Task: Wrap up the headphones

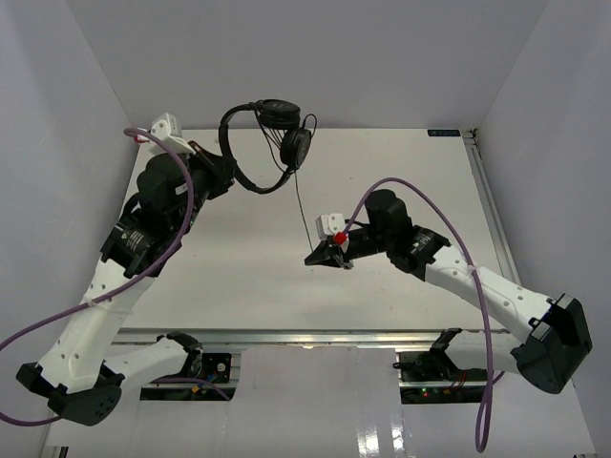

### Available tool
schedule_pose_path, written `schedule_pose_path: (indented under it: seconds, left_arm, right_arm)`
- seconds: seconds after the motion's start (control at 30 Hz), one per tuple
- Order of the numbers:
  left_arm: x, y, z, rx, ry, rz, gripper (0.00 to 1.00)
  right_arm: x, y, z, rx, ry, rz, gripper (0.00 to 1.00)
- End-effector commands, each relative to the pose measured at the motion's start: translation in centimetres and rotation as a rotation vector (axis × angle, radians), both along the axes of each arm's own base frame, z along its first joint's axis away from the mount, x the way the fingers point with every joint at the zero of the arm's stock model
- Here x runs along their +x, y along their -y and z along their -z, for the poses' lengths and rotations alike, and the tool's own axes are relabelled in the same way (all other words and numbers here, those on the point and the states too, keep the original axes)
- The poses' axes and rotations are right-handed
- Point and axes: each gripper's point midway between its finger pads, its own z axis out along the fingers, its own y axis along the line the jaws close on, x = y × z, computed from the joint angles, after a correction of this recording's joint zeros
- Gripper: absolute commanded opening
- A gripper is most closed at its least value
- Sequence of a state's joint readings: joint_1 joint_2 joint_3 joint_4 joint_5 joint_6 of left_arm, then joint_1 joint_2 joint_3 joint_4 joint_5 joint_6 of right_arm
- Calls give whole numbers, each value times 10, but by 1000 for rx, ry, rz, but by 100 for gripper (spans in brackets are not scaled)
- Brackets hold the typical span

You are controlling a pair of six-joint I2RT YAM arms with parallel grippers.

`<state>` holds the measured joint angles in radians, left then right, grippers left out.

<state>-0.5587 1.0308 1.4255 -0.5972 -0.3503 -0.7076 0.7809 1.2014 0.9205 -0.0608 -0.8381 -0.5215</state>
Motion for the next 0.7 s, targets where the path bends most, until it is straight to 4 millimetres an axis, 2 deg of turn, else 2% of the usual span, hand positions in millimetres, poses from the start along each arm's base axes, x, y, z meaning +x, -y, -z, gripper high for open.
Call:
schedule_pose_path:
  seconds: [0.0, 0.07, 0.13, 0.2, 0.37, 0.47, 0.67]
  left_arm:
    - [23, -15, 8, 41, 28, -138, 0]
    - [32, -14, 23, 76, 4, -151, 0]
    - [40, -10, 33, 99, -2, -154, 0]
    - [48, -8, 50, 146, -32, -157, 0]
    - [64, 0, 91, 243, -102, -143, 0]
    - [69, 5, 119, 305, -151, -114, 0]
    - [60, 14, 179, 404, -258, -6, 0]
  right_arm:
    - [0, 30, 25, -223, 162, 38, 8]
    - [3, 37, 22, -255, 214, 38, 8]
    - [-4, 43, 20, -287, 230, 1, 8]
    - [2, 42, 6, -302, 303, 3, 8]
    - [34, 50, -8, -418, 500, 134, 8]
    - [44, 50, -15, -441, 577, 182, 8]
    - [85, 58, -41, -480, 750, 386, 8]
